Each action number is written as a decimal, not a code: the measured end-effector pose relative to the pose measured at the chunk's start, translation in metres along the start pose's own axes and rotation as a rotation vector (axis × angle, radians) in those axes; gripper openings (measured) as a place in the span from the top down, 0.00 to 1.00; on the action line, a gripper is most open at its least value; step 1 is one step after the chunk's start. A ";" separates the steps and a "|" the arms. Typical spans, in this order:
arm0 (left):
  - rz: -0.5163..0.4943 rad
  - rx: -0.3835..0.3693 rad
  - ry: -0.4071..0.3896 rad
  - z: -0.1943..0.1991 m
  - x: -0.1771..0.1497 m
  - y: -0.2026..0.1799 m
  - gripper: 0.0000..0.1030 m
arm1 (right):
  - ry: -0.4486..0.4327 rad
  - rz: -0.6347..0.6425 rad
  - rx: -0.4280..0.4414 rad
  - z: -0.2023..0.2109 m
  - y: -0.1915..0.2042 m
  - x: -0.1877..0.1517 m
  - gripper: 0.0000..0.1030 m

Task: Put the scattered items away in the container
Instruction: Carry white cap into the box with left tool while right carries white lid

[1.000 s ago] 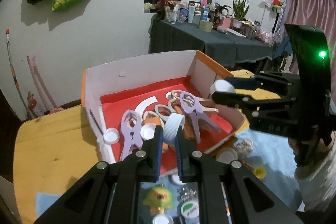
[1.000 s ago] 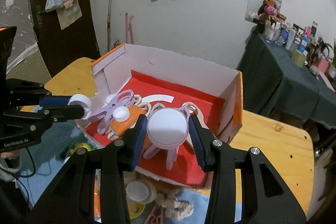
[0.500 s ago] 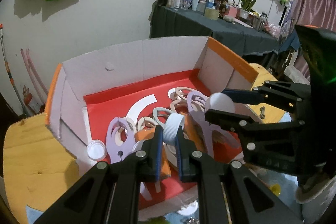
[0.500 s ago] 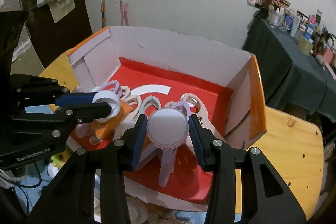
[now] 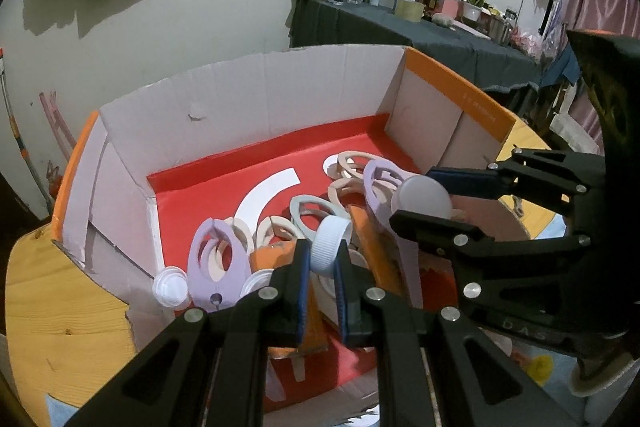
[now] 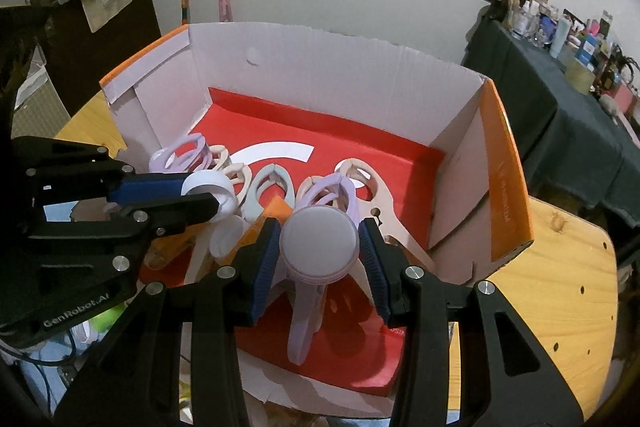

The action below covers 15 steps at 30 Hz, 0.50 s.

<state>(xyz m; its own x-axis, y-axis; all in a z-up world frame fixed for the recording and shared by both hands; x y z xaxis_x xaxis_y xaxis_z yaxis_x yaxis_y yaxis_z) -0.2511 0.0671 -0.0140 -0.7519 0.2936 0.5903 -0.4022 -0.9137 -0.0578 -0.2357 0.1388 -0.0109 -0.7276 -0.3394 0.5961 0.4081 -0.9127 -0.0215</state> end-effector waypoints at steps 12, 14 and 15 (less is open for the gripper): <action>0.006 0.007 0.017 -0.006 -0.002 0.000 0.88 | 0.003 0.004 -0.021 -0.004 -0.002 -0.001 0.62; 0.005 0.009 0.020 -0.007 -0.003 0.000 0.88 | 0.002 0.004 -0.022 -0.004 -0.002 -0.001 0.62; 0.005 0.010 0.021 -0.008 -0.004 0.000 0.88 | 0.002 0.005 -0.025 -0.005 -0.002 -0.001 0.62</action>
<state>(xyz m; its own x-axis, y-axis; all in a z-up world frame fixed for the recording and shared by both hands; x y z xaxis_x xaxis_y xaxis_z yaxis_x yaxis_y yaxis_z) -0.2525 0.0679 -0.0222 -0.7647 0.2948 0.5730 -0.3933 -0.9179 -0.0526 -0.2380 0.1402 -0.0154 -0.7269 -0.3445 0.5941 0.3980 -0.9163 -0.0444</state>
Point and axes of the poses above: each gripper's, at about its wrist camera, not at the fingertips, and z roughly against the way its jaws point, y to its left, x to its top, the point moved 5 cm from there along -z, roughly the way its jaws point, and after that the axes turned 3 degrees about y, right-handed, at the moved point
